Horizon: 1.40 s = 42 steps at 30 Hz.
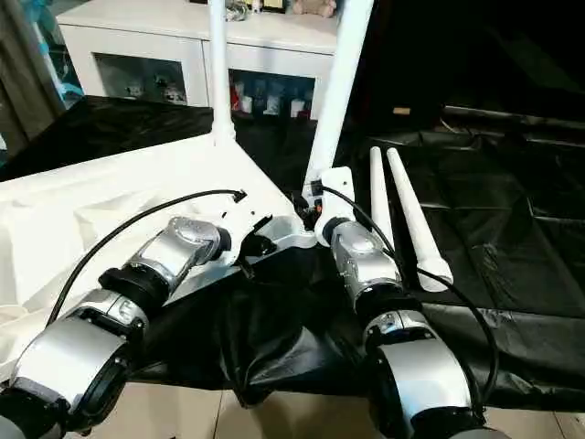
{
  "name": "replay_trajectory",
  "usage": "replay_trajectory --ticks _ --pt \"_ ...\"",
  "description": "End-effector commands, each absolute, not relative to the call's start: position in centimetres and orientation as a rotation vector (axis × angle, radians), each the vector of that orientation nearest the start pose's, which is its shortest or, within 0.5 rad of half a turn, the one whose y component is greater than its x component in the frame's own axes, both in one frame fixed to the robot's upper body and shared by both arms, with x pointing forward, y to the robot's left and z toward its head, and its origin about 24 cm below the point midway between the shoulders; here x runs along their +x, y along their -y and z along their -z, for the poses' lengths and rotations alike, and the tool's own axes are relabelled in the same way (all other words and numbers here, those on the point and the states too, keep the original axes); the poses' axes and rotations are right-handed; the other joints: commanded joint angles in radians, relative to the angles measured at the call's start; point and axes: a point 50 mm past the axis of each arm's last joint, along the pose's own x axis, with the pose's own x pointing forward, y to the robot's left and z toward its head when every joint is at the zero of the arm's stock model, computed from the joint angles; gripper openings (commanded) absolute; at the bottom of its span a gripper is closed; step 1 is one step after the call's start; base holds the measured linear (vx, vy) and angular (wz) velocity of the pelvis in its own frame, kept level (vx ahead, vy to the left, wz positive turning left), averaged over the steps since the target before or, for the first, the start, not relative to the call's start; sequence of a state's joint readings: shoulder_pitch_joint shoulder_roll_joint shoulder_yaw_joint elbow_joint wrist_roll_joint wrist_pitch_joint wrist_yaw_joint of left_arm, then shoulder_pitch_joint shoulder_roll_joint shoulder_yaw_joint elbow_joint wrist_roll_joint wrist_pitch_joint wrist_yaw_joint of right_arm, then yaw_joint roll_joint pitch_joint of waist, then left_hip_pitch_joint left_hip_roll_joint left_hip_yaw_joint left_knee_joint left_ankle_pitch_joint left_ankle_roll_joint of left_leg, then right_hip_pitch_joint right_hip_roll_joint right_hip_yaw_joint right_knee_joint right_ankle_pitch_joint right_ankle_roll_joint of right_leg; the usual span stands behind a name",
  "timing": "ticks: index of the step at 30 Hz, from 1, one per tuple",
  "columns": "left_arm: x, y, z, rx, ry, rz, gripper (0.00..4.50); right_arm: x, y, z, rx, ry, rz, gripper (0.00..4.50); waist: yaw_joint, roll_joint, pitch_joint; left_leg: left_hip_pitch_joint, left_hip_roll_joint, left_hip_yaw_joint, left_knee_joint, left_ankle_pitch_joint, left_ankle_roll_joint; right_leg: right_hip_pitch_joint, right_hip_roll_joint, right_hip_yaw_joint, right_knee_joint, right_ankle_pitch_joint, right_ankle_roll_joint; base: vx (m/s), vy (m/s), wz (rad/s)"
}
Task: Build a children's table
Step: Insert table leg to table base
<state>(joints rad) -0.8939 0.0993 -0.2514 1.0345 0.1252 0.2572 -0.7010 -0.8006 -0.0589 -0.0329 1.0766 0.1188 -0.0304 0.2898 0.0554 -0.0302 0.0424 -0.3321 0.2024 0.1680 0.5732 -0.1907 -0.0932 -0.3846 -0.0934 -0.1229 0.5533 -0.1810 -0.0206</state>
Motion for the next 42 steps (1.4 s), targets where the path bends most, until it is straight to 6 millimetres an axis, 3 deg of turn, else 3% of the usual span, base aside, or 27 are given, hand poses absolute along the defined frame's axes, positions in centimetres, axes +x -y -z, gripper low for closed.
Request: replay_trajectory --ticks 1,3,4,6,9,11,12,14,15,17,22,23,24,26,27,30,36,39,42 --pt "37.7 -7.5 -7.4 0.431 -0.446 0.839 0.0 33.6 9.5 1.5 0.048 -0.552 -0.457 1.88 -0.008 0.011 -0.03 0.018 0.024 -0.026 -0.083 -0.532 0.02 0.008 -0.073 0.023 -0.119 -0.672 -0.029 0.0 0.0 0.0" --pt "37.6 -7.6 -7.4 0.439 -0.447 0.845 0.0 33.9 9.4 1.0 0.082 -0.519 -0.466 1.88 -0.009 0.013 -0.033 0.02 0.025 -0.026 -0.084 -0.529 0.022 0.011 -0.073 0.02 -0.122 -0.656 -0.028 0.0 0.0 0.0" --pt "37.6 -7.8 -7.4 0.445 -0.448 0.845 0.0 34.1 9.4 0.8 0.101 -0.502 -0.469 2.23 -0.009 0.016 -0.035 0.015 0.027 -0.026 -0.09 -0.513 0.025 0.018 -0.075 0.021 -0.12 -0.626 -0.035 0.0 0.0 0.0" --pt "37.6 -8.0 -7.4 0.447 -0.444 0.846 0.0 34.5 9.5 0.2 0.144 -0.463 -0.467 2.6 -0.008 0.015 -0.035 0.014 0.031 -0.024 -0.094 -0.503 0.027 0.019 -0.074 0.025 -0.116 -0.585 -0.053 0.0 0.0 0.0" --pt "37.6 -8.2 -7.5 0.454 -0.421 0.868 0.0 35.0 9.6 -0.8 0.195 -0.41 -0.496 2.68 -0.009 0.02 -0.035 0.005 0.033 -0.024 -0.099 -0.491 0.028 0.024 -0.077 0.031 -0.11 -0.548 -0.077 0.0 0.0 0.0" --pt "37.5 -8.3 -7.5 0.455 -0.417 0.878 0.0 35.1 9.7 -1.0 0.199 -0.4 -0.502 3.03 -0.011 0.015 -0.038 0.002 0.034 -0.023 -0.099 -0.467 0.031 0.028 -0.077 0.036 -0.101 -0.512 -0.096 0.0 0.0 0.0" --pt "37.4 -8.4 -7.5 0.457 -0.412 0.891 0.0 35.2 9.8 -1.3 0.187 -0.388 -0.506 3.03 -0.008 0.016 -0.037 0.005 0.035 -0.019 -0.097 -0.447 0.034 0.024 -0.079 0.041 -0.099 -0.491 -0.116 0.0 0.0 0.0" --pt "37.4 -8.4 -7.5 0.46 -0.41 0.897 0.0 35.3 9.9 -1.4 0.184 -0.382 -0.509 3.13 -0.006 0.015 -0.04 -0.001 0.034 -0.013 -0.096 -0.4 0.038 0.027 -0.08 0.049 -0.091 -0.447 -0.144 0.0 0.0 0.0" --pt "37.3 -8.4 -7.4 0.462 -0.409 0.9 0.0 35.3 9.9 -1.4 0.183 -0.377 -0.513 3.23 -0.001 0.012 -0.045 -0.008 0.035 -0.011 -0.094 -0.346 0.041 0.034 -0.081 0.053 -0.08 -0.402 -0.156 0.0 0.0 0.0" --pt "37.2 -8.3 -7.4 0.47 -0.401 0.929 0.0 35.5 10.0 -1.7 0.19 -0.363 -0.506 3.46 0.007 0.01 -0.048 -0.008 0.034 0.001 -0.085 -0.266 0.057 0.028 -0.078 0.062 -0.065 -0.312 -0.192 0.0 0.0 0.0" --pt "37.0 -8.4 -7.5 0.489 -0.395 0.954 0.0 35.9 10.4 -2.3 0.182 -0.321 -0.485 3.73 0.018 0.008 -0.057 -0.011 0.033 0.009 -0.073 -0.188 0.074 0.027 -0.073 0.066 -0.044 -0.209 -0.23 0.063 -0.04 0.06" --pt "36.9 -8.4 -7.4 0.493 -0.394 0.958 0.0 36.0 10.5 -2.5 0.182 -0.307 -0.48 3.73 0.018 0.01 -0.058 -0.014 0.033 0.01 -0.07 -0.155 0.085 0.03 -0.069 0.066 -0.033 -0.15 -0.248 0.0 0.0 0.0" --pt "36.9 -8.5 -7.4 0.494 -0.394 0.961 0.0 36.1 10.5 -2.6 0.179 -0.298 -0.478 3.73 0.02 0.007 -0.062 -0.027 0.032 0.009 -0.065 -0.106 0.096 0.037 -0.068 0.066 -0.019 -0.081 -0.261 0.0 0.0 0.0" --pt "36.8 -8.5 -7.4 0.498 -0.394 0.962 0.0 36.2 10.6 -2.9 0.176 -0.277 -0.48 3.73 0.027 0.006 -0.066 -0.026 0.027 0.012 -0.057 -0.039 0.13 0.039 -0.065 0.067 -0.001 0.05 -0.291 0.027 -0.014 0.0" --pt "36.8 -8.6 -7.3 0.499 -0.394 0.963 0.0 36.2 10.5 -3.0 0.177 -0.269 -0.482 3.73 0.028 0.006 -0.066 -0.024 0.027 0.013 -0.055 -0.031 0.138 0.038 -0.065 0.068 0.001 0.069 -0.297 0.0 0.0 0.0" --pt "36.7 -8.7 -7.3 0.502 -0.394 0.965 0.0 36.4 10.5 -3.3 0.184 -0.247 -0.487 3.73 0.032 0.004 -0.065 -0.024 0.028 0.012 -0.054 -0.03 0.159 0.04 -0.066 0.066 0.003 0.069 -0.303 0.0 0.0 0.0" --pt "36.4 -9.1 -7.1 0.525 -0.402 0.971 0.0 36.6 10.7 -4.0 0.151 -0.187 -0.487 3.73 0.033 0.002 -0.059 -0.023 0.031 0.012 -0.058 -0.113 0.106 0.036 -0.064 0.068 -0.008 -0.078 -0.271 0.0 0.0 0.0" --pt "36.4 -9.3 -7.0 0.527 -0.404 0.971 0.0 36.6 10.9 -4.2 0.128 -0.161 -0.484 3.73 0.033 0.001 -0.062 -0.024 0.031 0.012 -0.056 -0.091 0.099 0.037 -0.062 0.069 -0.001 -0.044 -0.269 0.0 0.0 0.0" --pt "36.4 -9.3 -7.0 0.529 -0.406 0.97 0.0 36.7 11.1 -4.6 0.115 -0.134 -0.488 3.73 0.034 -0.001 -0.067 -0.024 0.028 0.013 -0.051 -0.052 0.119 0.039 -0.061 0.07 0.008 0.03 -0.286 0.0 0.0 0.0"
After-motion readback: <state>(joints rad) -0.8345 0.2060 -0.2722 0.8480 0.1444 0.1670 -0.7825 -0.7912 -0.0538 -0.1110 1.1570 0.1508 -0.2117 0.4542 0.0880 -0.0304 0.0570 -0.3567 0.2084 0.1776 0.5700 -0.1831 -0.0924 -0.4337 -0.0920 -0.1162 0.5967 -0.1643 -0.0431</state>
